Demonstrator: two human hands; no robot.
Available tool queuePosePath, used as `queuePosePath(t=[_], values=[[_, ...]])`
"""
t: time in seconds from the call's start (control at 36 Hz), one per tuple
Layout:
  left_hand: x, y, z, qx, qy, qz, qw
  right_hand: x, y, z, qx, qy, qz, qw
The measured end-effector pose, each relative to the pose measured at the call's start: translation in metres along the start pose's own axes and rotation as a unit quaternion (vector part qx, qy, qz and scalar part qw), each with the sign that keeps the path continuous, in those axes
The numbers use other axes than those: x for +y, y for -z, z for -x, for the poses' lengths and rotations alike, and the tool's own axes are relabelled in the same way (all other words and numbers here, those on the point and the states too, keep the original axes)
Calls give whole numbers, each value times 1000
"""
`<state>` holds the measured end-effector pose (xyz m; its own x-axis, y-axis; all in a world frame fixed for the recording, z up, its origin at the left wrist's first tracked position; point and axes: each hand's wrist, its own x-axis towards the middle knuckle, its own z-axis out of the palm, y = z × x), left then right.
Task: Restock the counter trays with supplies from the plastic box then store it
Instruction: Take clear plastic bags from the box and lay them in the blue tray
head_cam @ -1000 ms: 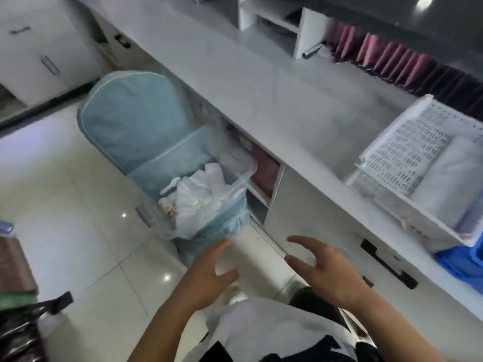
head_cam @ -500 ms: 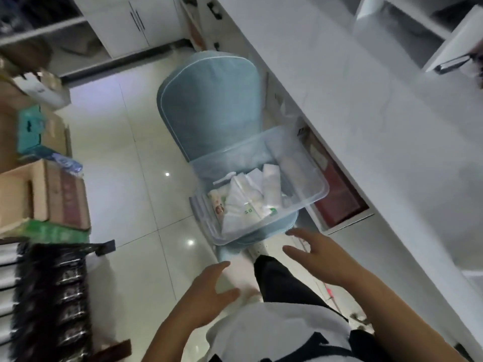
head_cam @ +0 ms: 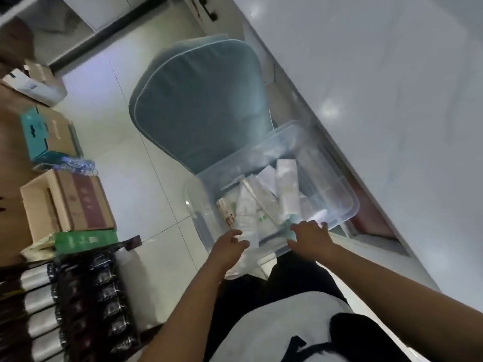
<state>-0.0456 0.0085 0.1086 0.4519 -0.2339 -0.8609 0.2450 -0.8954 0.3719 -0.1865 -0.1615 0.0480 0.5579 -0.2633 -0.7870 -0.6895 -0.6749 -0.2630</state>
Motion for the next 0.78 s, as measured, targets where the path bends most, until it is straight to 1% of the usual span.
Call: queuePosePath(t=[0.06, 0.11, 0.19, 0.25, 0.33, 0.47, 0.61, 0.69, 0.72, 0.75, 0.78], values=[[2, -9, -14, -5, 14, -22, 1000, 5, -9, -12, -7, -1, 41, 999], [0, -19, -28, -22, 31, -39, 999, 12, -18, -22, -3, -3, 59, 998], [-10, -35, -52, -56, 55, -52, 996, 23, -31, -37, 39, -7, 45, 998], [-15, -43, -70, -66, 75, -52, 994, 30, -36, -47, 53, -10, 68, 996], [-19, -49, -102, -43, 92, -23, 995, 31, -41, -63, 88, -8, 100, 991], [-4, -54, -170, -15, 106, 14, 994, 34, -54, -75, 187, 20, 59, 980], [19, -62, -244, 8, 138, 113, 984, 39, -62, -80, 295, 36, 41, 954], [40, -66, -276, 67, 158, 164, 971, 38, -66, -82, 338, 39, 27, 940], [46, -67, -286, 82, 144, 148, 975, 38, -66, -83, 347, 39, 28, 937], [51, -69, -295, 80, 120, 104, 984, 38, -66, -83, 353, 38, 30, 934], [60, -67, -296, 94, 82, 75, 989, 37, -66, -83, 356, 38, 30, 933]])
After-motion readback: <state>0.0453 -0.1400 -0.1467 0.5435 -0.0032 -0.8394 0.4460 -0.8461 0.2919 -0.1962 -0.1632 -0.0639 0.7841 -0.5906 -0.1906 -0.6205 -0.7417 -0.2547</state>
